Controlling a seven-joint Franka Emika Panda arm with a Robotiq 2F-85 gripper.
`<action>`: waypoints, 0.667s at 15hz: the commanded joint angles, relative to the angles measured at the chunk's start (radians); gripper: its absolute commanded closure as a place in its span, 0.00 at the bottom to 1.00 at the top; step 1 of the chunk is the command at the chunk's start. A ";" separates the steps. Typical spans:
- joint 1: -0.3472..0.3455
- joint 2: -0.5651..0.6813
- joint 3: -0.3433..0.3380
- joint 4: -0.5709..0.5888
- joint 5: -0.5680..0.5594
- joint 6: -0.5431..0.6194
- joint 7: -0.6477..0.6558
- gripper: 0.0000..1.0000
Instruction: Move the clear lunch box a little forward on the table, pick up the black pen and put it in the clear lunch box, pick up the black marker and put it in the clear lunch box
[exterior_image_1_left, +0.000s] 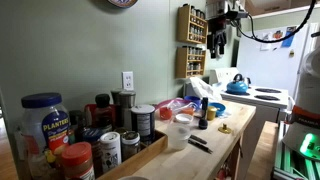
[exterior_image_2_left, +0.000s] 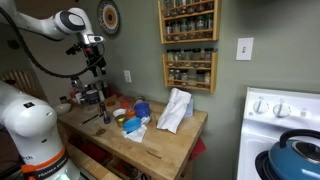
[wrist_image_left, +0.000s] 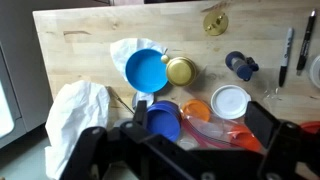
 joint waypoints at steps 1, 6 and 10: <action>0.029 0.006 -0.023 0.003 -0.014 -0.003 0.014 0.00; 0.093 0.151 0.016 0.050 0.025 0.093 -0.029 0.00; 0.181 0.329 0.024 0.080 0.091 0.289 -0.109 0.00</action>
